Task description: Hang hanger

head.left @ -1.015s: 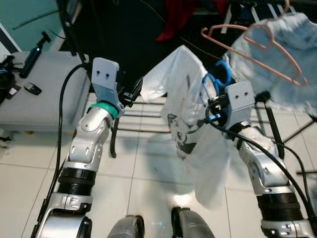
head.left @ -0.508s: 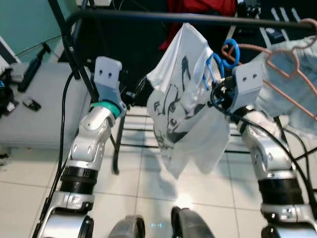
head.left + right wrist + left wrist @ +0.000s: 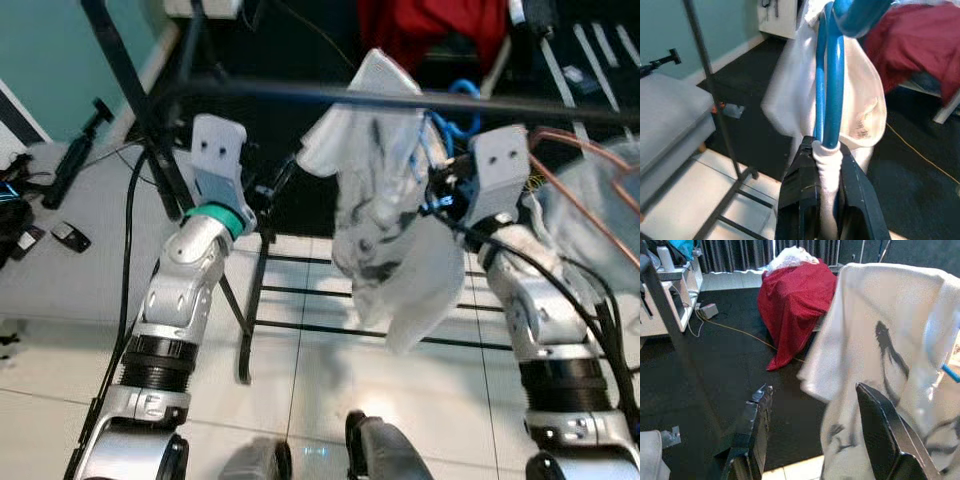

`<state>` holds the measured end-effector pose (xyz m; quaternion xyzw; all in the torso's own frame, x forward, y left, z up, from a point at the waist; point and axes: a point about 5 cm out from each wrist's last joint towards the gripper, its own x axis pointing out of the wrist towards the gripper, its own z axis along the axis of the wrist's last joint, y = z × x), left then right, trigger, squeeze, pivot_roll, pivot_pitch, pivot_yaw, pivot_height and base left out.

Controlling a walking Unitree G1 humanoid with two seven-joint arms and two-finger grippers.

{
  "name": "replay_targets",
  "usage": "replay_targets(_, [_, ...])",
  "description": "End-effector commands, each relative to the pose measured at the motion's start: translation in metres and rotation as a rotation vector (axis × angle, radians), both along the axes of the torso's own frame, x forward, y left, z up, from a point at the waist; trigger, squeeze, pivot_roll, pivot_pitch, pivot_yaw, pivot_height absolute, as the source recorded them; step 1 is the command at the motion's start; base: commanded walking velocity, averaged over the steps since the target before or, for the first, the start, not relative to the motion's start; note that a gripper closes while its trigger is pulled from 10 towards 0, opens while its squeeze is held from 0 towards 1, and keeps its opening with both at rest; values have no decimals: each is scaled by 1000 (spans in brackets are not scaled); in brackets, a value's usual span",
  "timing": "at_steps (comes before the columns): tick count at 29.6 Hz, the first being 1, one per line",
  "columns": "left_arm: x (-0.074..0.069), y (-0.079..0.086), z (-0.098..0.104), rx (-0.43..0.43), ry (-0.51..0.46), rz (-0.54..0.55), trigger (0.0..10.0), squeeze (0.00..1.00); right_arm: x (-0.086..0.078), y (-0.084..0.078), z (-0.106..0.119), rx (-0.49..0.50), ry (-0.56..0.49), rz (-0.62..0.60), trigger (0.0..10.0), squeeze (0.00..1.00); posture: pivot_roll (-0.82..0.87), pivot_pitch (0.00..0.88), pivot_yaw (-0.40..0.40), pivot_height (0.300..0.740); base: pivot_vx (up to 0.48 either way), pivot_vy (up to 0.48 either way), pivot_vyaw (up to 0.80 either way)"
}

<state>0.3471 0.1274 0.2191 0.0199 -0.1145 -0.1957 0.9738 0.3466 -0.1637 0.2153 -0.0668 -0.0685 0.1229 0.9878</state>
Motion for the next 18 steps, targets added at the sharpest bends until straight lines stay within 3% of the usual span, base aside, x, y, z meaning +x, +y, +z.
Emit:
replay_targets(1, [-24,-12,-11,33,39,-267,10000,0,3,-3,38,18,-173,12,10000,0,-157,148,88,737,0,0,0])
replay_targets(2, [-34,-18,-13,39,48,-364,10000,0,3,-2,43,14,-204,22,10000,0,-157,149,88,737,0,0,0])
replay_targets(4, [-38,-20,-14,42,53,-412,10000,0,2,-1,44,18,-214,33,10000,0,-157,149,88,737,0,0,0])
replay_targets(18, [-36,-17,-12,41,55,-392,10000,0,-2,6,30,28,-184,66,10000,0,-159,150,89,737,0,0,0])
